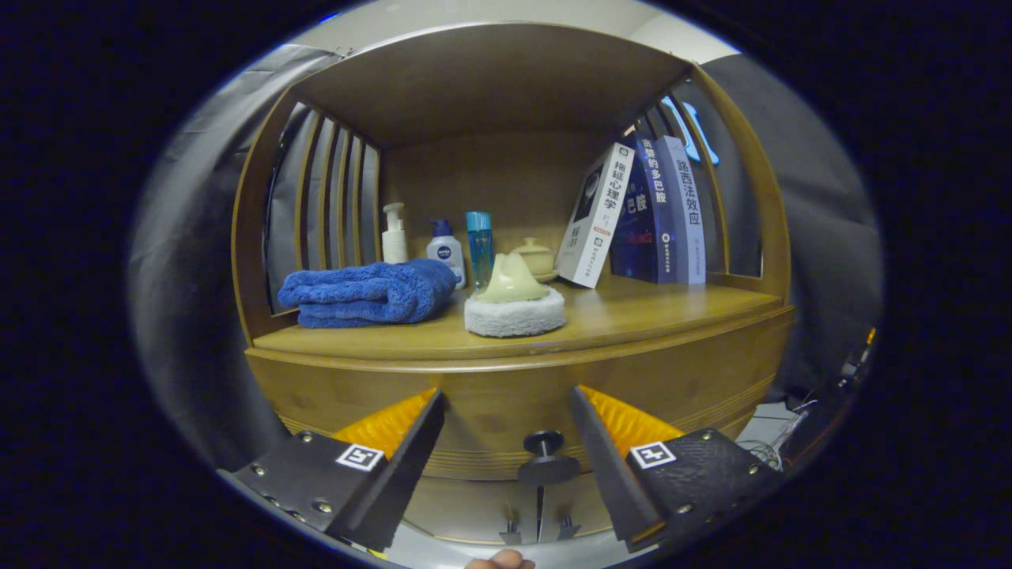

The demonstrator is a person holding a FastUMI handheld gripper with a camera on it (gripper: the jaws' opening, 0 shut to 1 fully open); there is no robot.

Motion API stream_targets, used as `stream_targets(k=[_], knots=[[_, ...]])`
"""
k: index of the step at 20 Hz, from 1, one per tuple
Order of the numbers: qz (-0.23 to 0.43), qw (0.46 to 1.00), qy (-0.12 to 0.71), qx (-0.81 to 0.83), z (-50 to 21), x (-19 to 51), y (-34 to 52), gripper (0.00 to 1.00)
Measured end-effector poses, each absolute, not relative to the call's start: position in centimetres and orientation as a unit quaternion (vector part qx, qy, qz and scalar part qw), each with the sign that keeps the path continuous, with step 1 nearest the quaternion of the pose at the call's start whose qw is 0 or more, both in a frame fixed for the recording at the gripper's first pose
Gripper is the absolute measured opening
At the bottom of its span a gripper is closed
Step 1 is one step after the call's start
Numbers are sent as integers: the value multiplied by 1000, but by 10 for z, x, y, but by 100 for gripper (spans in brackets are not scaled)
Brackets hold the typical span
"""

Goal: Pull open the drawer, take out the items inside it, and place them on the countertop above the cabinet.

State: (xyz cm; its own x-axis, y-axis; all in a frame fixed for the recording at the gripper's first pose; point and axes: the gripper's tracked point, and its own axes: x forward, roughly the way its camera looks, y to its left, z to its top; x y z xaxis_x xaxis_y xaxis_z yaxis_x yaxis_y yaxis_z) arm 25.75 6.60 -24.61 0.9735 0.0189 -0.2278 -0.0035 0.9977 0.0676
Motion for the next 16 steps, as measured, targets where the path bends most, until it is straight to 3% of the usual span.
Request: stream_targets(k=[10, 16], knots=[[3, 990, 136, 30, -246, 253, 64, 98], [-14, 992, 126, 25, -213, 206, 41, 97]])
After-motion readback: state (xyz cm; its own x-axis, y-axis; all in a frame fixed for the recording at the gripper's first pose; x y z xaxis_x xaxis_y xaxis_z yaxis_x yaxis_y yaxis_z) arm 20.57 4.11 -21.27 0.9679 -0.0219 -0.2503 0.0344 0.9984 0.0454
